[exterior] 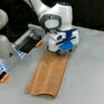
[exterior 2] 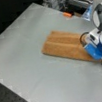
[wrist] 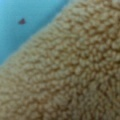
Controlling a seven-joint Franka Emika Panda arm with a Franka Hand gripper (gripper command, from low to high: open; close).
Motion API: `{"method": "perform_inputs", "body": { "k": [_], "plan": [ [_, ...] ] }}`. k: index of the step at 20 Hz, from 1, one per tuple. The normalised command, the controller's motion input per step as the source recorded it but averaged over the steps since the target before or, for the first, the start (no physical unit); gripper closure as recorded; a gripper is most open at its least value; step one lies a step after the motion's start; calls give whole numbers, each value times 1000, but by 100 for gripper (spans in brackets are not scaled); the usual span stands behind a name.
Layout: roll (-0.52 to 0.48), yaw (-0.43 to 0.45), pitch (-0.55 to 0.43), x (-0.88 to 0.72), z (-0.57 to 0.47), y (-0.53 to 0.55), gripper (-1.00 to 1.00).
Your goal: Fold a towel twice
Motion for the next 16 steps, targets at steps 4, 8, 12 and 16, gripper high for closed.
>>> {"method": "perform_inputs", "body": {
  "k": [4,8,12,16],
  "plan": [
    [-67,75,-73,47,-72,43,100],
    [-61,69,-59,39,-48,55,100],
    [-58,68,-44,28,-25,53,100],
    [-47,92,-5,-1,71,9,100]
  ]
}}
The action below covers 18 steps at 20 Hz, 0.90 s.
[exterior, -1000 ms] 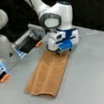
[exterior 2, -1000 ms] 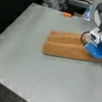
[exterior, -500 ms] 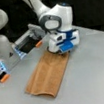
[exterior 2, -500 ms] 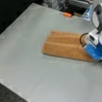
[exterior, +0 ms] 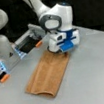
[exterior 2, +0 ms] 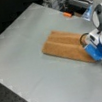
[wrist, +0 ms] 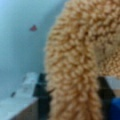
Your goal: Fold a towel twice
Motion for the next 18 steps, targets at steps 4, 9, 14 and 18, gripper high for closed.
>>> {"method": "perform_inputs", "body": {
  "k": [4,9,14,18],
  "plan": [
    [-12,138,81,-66,284,-136,100],
    [45,116,131,-83,265,-234,100],
    [92,148,151,-83,265,-449,100],
    [136,158,127,-114,209,-546,100]
  ]
}}
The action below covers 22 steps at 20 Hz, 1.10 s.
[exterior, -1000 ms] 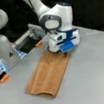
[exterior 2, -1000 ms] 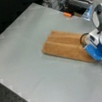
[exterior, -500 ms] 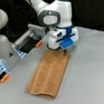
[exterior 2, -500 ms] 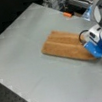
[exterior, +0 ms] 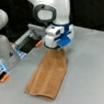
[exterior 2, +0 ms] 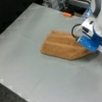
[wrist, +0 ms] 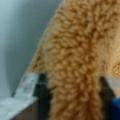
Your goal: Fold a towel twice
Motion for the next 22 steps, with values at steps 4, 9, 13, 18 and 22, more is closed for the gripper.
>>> {"method": "perform_inputs", "body": {
  "k": [4,9,13,18,22],
  "plan": [
    [136,147,110,-177,172,-489,100],
    [126,198,110,-198,174,-436,100],
    [103,209,109,-160,165,-433,100],
    [34,265,48,-27,102,-343,100],
    [30,312,4,181,52,-474,100]
  ]
}}
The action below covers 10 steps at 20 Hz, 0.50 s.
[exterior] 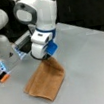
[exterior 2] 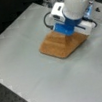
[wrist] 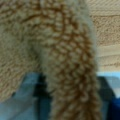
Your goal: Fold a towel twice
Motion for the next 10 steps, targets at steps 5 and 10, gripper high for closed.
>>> {"method": "perform_inputs", "body": {
  "k": [5,10],
  "plan": [
    [20,295,13,255,38,-411,100],
    [-28,322,35,349,46,-295,100]
  ]
}}
